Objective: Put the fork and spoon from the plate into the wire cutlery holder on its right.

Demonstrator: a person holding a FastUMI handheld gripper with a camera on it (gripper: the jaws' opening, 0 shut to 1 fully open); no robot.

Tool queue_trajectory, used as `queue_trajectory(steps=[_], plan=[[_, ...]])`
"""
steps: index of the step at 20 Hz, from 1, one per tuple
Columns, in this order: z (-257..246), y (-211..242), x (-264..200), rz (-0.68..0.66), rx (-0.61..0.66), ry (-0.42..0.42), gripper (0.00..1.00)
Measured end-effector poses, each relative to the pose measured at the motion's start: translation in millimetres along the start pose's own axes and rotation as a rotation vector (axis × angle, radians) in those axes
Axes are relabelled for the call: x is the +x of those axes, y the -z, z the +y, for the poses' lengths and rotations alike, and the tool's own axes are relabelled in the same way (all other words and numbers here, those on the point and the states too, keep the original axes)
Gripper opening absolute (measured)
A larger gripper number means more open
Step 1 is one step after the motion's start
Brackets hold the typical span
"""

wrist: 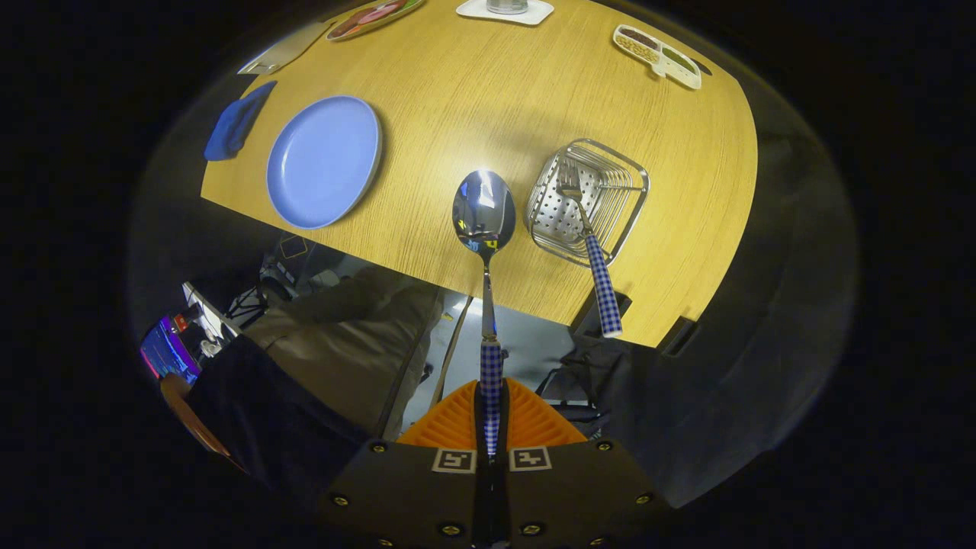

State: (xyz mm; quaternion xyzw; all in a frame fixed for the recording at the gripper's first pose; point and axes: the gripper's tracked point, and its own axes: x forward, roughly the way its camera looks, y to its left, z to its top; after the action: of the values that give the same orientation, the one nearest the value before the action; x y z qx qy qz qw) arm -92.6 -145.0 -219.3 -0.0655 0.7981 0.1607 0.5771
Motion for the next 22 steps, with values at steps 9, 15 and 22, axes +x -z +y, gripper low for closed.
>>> queue_trajectory(steps=[9,15,22], plan=[[-15,-1,-11,0.048,0.156,-0.133,0.01],[-21,-15,-3,0.086,0.297,-0.246,0.01],[-33,-34,17,0.123,0.362,-0.265,0.01]])
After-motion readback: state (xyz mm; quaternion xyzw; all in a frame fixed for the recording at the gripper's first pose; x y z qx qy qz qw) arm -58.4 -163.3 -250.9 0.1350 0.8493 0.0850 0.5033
